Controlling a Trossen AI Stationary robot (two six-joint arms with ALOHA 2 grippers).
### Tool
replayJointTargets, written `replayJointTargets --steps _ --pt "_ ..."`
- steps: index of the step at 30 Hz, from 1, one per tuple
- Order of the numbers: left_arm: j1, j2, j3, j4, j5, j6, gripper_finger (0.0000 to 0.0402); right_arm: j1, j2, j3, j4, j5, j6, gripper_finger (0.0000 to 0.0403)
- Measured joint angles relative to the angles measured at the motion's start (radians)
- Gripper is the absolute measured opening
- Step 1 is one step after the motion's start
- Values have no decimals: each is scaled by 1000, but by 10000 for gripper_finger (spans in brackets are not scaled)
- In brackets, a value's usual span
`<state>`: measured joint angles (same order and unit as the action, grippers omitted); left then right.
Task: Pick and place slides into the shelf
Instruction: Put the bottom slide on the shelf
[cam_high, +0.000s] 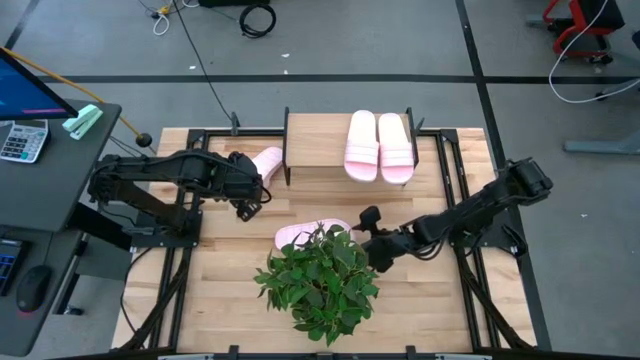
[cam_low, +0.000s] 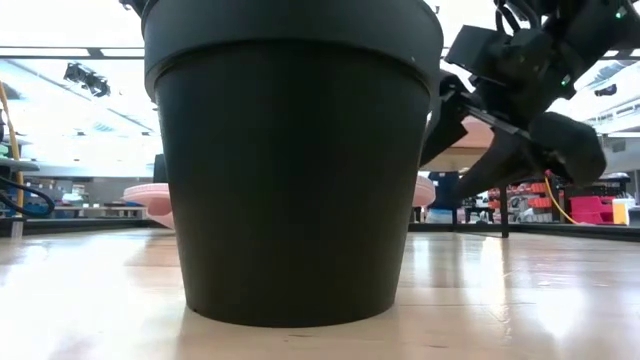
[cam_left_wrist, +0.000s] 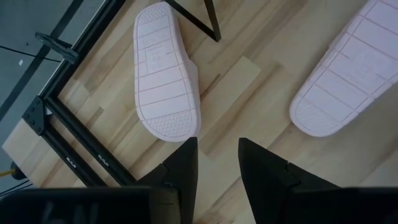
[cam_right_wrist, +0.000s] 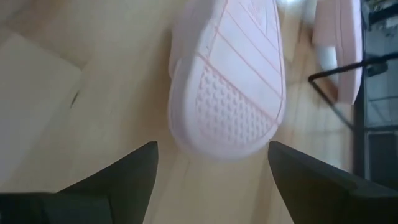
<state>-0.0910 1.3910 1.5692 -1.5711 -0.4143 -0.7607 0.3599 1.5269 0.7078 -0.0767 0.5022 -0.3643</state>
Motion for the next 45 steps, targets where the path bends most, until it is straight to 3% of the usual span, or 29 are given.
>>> replayJointTargets --steps 13,28,33,41,45 --pt "0 0 0 0 6 -14 115 -1 94 0 180 15 -176 311" --pt "0 0 0 0 19 -13 110 -71 158 0 317 16 -217 294" --pt "0 0 0 0 19 -9 112 -72 158 10 308 21 -222 236" --pt "0 0 0 0 19 12 107 -72 157 122 128 79 -174 44" --pt "0 0 0 0 19 12 105 -82 150 202 -52 68 -79 38"
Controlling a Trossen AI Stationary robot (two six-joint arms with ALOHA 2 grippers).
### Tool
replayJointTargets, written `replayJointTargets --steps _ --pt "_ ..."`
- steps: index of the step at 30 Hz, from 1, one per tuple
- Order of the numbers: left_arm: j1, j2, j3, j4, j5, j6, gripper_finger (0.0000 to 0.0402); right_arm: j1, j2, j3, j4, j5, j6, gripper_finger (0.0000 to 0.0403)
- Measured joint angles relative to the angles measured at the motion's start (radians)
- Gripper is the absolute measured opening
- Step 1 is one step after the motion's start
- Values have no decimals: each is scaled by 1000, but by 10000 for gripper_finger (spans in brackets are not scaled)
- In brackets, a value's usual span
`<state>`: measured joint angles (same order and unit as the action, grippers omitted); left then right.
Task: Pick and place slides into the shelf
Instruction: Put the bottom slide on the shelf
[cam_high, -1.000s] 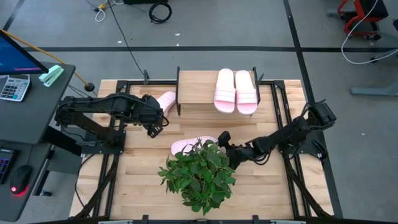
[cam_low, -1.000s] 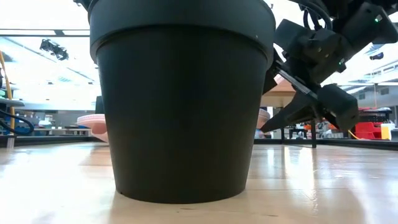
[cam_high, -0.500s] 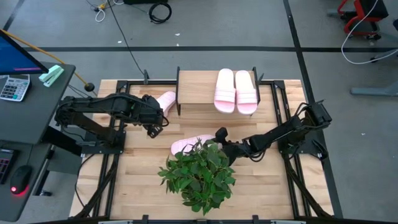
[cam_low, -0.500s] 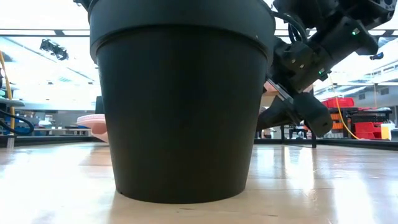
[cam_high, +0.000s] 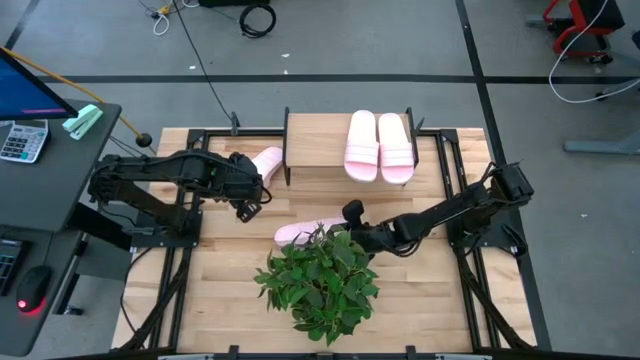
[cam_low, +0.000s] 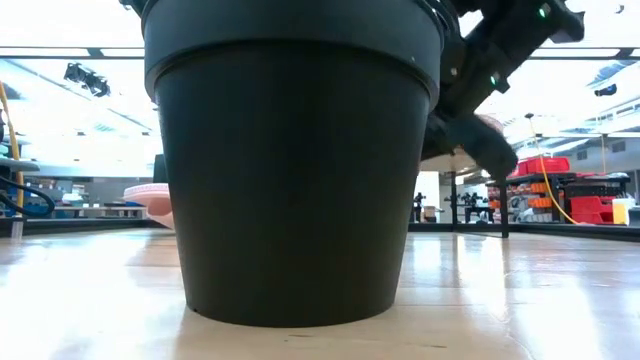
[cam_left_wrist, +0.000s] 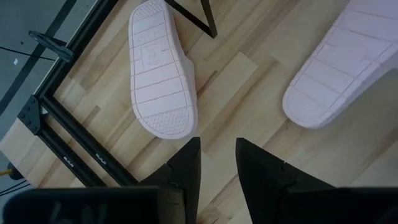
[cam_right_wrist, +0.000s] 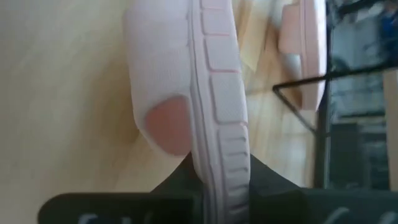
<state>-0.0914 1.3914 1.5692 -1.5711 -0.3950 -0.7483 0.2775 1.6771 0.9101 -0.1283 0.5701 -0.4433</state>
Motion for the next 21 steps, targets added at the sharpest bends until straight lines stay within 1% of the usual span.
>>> replayJointTargets --steps 4,7,12,21 --pt "0 0 0 0 0 1 105 -16 -41 53 -143 0 89 43" --pt "0 0 0 0 0 2 102 -27 -88 75 -217 -2 116 41" --pt "0 0 0 0 -1 1 102 -34 -187 79 -280 -19 161 41" --pt "0 0 0 0 -8 1 97 -35 -363 80 -490 -74 376 41"
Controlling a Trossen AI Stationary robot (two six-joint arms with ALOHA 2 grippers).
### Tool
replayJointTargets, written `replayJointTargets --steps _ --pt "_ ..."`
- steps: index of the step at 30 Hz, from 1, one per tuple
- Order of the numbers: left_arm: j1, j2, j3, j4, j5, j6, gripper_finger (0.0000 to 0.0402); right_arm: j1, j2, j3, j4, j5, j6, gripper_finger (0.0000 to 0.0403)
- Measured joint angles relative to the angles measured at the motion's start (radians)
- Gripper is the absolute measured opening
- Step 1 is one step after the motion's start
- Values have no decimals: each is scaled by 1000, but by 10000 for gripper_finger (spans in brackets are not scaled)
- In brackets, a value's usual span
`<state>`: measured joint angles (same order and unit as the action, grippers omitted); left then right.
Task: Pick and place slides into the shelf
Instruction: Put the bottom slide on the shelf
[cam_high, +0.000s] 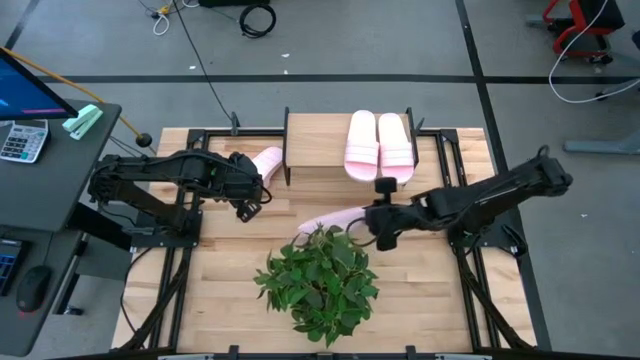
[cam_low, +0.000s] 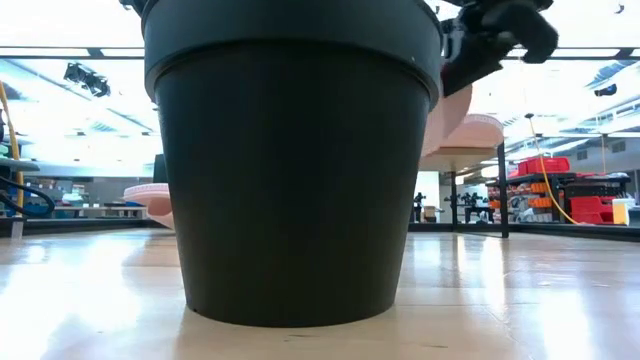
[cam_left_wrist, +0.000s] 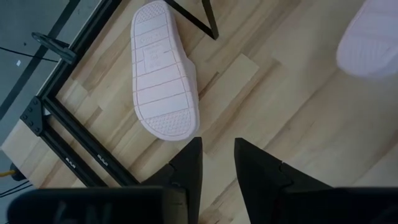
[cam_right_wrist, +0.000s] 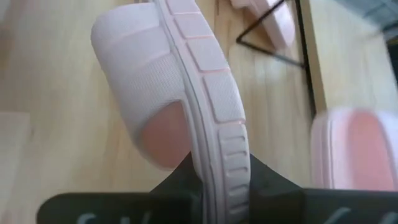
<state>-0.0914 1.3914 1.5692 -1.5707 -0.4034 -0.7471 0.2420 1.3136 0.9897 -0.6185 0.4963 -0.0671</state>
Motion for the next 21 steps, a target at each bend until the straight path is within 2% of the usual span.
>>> replayJointTargets --steps 5,15,18,21 --pt "0 0 0 0 -2 0 97 1 -74 0 -169 -46 120 41" --pt "0 0 0 0 -2 -1 90 3 -233 0 -502 -205 341 41" --pt "0 0 0 5 -2 -1 89 3 -283 0 -564 -273 379 41" --pt "0 0 0 8 -2 -2 93 3 -329 0 -616 -389 435 41"
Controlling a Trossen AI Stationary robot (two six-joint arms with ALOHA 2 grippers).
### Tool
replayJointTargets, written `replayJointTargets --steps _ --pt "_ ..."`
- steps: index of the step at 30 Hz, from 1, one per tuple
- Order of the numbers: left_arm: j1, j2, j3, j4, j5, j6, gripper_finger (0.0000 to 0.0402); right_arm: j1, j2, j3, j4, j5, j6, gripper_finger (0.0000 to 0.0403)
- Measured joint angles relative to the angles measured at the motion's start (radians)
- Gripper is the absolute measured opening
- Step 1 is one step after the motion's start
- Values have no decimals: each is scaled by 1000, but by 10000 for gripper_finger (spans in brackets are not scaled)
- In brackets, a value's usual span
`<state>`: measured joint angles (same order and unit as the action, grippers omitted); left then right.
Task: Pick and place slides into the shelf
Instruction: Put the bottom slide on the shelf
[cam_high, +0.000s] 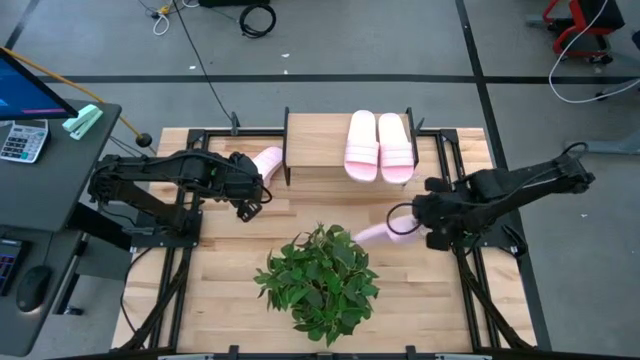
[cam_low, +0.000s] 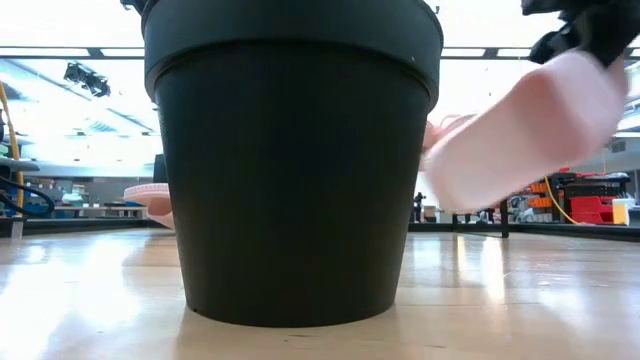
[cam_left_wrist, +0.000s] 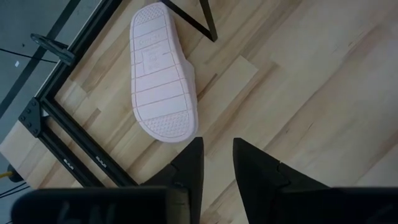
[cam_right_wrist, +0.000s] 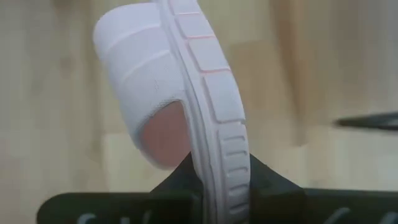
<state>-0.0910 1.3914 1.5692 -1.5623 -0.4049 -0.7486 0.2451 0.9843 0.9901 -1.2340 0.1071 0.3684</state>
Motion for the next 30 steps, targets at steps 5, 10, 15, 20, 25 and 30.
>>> replayJointTargets --steps 5,10,15,20,25,30 --pt "0 0 0 1 0 0 95 0 -39 79 -89 -50 112 41" --pt "0 0 0 2 1 1 88 -5 -8 310 -238 98 125 41" --pt "0 0 0 3 1 4 85 -55 55 559 -336 205 65 41" --pt "0 0 0 44 0 57 91 -140 141 761 -332 258 -39 41" --pt "34 0 0 104 -4 131 92 -235 258 913 -337 260 -218 41" --pt "86 0 0 143 -5 194 87 -319 366 1027 -338 192 -366 41"
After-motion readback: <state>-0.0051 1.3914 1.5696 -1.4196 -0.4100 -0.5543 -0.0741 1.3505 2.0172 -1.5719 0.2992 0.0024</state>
